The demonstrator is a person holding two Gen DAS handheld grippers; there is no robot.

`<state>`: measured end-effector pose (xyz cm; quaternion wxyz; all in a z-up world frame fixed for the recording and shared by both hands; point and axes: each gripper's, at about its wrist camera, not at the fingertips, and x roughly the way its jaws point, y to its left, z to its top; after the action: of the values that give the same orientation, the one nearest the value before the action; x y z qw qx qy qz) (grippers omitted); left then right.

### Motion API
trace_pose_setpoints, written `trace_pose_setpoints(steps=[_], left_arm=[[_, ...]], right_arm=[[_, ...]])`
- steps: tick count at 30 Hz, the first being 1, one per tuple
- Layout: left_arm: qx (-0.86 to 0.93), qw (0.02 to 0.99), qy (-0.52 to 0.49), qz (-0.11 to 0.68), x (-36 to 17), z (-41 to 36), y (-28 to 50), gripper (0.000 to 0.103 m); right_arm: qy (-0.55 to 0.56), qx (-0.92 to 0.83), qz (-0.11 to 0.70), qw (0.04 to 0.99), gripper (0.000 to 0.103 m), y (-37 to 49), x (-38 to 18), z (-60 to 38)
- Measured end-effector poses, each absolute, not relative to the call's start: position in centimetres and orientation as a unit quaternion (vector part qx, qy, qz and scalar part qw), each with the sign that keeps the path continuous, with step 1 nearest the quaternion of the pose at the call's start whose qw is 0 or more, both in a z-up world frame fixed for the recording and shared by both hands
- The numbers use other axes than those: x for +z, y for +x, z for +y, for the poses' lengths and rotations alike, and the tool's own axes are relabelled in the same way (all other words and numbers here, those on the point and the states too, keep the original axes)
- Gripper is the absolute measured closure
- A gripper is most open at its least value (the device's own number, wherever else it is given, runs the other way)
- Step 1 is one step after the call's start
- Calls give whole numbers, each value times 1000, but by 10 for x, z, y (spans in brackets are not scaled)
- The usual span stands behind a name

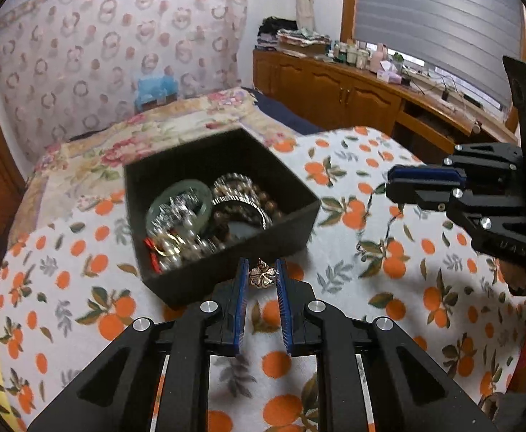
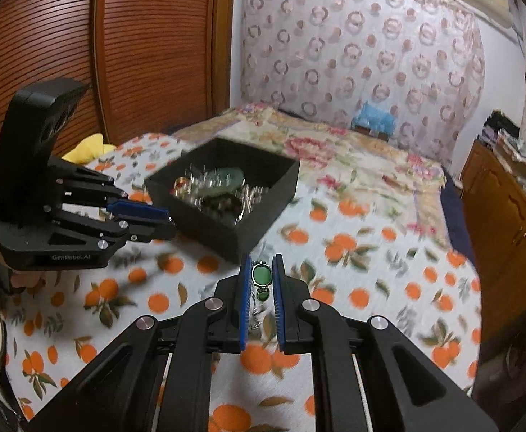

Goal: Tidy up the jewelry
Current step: 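Lower the bracelet and charm into the box with both tools and open them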

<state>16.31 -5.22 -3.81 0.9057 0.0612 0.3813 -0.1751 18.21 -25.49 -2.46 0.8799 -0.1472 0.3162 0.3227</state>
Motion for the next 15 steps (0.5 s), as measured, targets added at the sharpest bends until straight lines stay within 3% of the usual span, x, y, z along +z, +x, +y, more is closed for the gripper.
trace_pose_setpoints(steps=[15], left_arm=[[-149, 923, 47, 352, -11, -33, 175, 89]], right_arm=[[-147, 347, 259, 889, 90, 220, 40, -219]])
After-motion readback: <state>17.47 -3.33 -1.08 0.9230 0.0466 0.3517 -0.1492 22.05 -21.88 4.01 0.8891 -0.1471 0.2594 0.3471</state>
